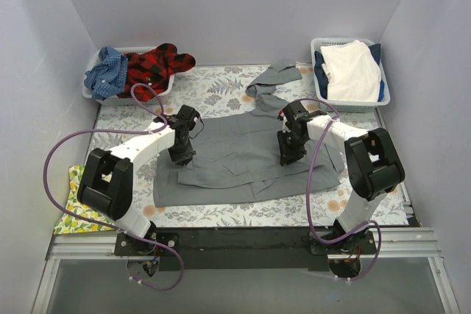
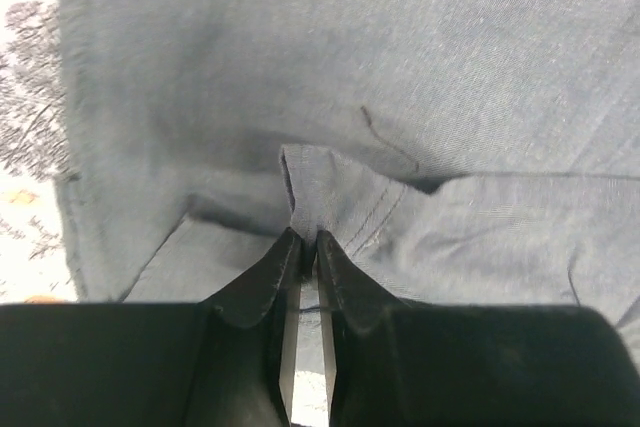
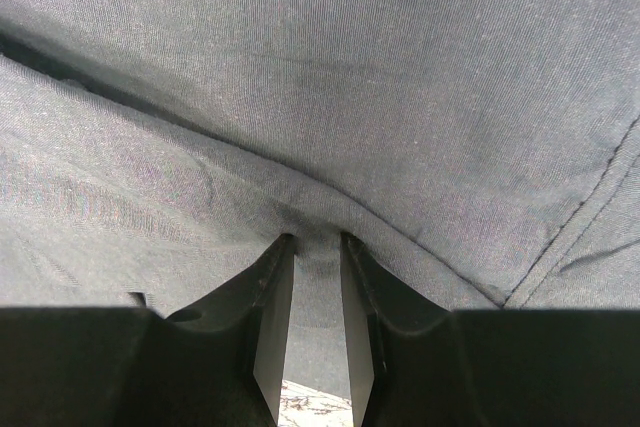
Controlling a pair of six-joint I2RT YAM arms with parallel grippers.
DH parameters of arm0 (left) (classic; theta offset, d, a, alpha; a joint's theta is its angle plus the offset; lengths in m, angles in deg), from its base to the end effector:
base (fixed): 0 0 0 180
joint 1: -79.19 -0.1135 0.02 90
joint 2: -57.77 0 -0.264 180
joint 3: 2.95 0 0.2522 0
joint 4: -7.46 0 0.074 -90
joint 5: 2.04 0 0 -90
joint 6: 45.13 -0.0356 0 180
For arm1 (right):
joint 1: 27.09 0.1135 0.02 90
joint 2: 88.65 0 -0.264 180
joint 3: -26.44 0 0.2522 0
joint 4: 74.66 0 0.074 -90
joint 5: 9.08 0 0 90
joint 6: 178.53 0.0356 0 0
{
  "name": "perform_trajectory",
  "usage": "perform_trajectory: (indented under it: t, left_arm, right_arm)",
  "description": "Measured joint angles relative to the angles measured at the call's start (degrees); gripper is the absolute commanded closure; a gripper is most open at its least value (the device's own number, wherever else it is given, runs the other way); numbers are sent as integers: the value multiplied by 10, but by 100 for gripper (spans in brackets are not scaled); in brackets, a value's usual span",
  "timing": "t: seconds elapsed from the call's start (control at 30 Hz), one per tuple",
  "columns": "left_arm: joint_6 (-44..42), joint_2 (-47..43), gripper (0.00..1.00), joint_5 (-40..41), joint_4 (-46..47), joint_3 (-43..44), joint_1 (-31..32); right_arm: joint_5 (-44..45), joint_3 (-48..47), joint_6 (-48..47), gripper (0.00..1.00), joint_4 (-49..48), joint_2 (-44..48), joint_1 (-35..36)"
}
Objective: Fold and stack the long sleeve shirts
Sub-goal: Fold the shirt
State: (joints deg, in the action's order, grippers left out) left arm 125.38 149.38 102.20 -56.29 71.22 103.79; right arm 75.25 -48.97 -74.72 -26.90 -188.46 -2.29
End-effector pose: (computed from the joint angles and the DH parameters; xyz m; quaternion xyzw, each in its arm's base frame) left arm 0.2625 -0.1105 0.1946 -0.4722 0.8695 0.0146 0.1445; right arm 0.2964 0.1408 0.1653 -0.1021 0.9814 0.0973 0.1300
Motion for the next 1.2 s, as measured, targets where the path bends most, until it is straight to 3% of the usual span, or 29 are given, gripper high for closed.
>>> perform_trajectory:
  t: [0.33, 0.37, 0.43, 0.47, 0.5, 0.87, 1.2]
  left_arm:
    - [25, -25, 100, 24, -45, -28, 0]
    - [29, -27, 81, 24, -49, -35, 0]
    - [35, -31, 69, 22, -53, -48, 1]
    - [37, -33, 53, 23, -57, -51, 1]
    - [36, -33, 45, 26, -61, -52, 1]
    - [5, -18, 34, 49, -61, 77, 0]
    - [-24, 14, 34, -59, -22, 37, 4]
  right_arm:
    - [-1, -5, 0, 67, 5, -4, 0]
    - [-1, -5, 0, 67, 5, -4, 0]
    - [-4, -5, 2, 67, 5, -4, 0]
    - [-4, -5, 2, 67, 4, -4, 0]
    - [-4, -5, 2, 67, 4, -4, 0]
    - [43, -25, -1, 51, 4, 43, -1]
    - [80, -36, -5, 52, 3, 51, -4]
